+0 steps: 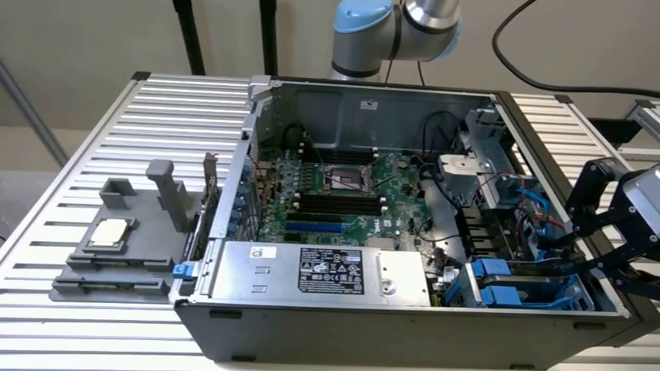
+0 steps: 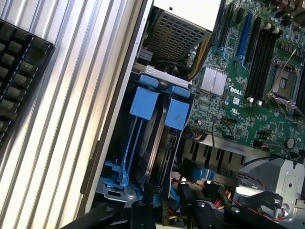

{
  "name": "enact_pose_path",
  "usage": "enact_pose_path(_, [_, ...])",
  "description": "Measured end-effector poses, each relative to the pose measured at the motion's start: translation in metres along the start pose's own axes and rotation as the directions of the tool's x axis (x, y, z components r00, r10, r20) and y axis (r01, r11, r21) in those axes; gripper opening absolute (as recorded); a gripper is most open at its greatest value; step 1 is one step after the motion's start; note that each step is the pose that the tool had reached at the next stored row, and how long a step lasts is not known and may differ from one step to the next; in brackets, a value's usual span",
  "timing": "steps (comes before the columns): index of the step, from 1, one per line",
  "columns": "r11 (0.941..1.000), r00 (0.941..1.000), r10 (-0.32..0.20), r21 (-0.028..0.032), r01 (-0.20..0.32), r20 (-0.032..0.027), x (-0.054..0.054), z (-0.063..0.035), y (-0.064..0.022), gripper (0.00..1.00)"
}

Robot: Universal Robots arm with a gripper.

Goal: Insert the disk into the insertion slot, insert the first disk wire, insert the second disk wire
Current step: 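Insert the first disk wire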

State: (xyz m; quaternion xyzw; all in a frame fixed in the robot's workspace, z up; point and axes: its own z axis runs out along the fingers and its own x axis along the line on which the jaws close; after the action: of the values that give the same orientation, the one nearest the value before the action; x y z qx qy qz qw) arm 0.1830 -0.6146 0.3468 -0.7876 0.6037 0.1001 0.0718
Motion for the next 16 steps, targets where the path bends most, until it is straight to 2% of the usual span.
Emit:
enact_pose_path(7, [0.9998, 0.9997, -0.021, 0.0042, 0.020, 0.0154, -0.0001, -0.0001, 0.0005, 0.36])
enact_pose_path(10, [0.9996, 0.9995, -0.028, 0.0051, 0.028, 0.0164, 0.0000, 0.0000, 0.0005, 0.34])
enact_pose_path(11, [0.9995, 0.9994, -0.031, 0.0052, 0.031, 0.0164, 0.0000, 0.0000, 0.0005, 0.26])
enact_pose_path(16, [0.9990, 0.9989, -0.044, 0.0044, 0.044, 0.0155, 0.0005, 0.0005, 0.0006, 0.26])
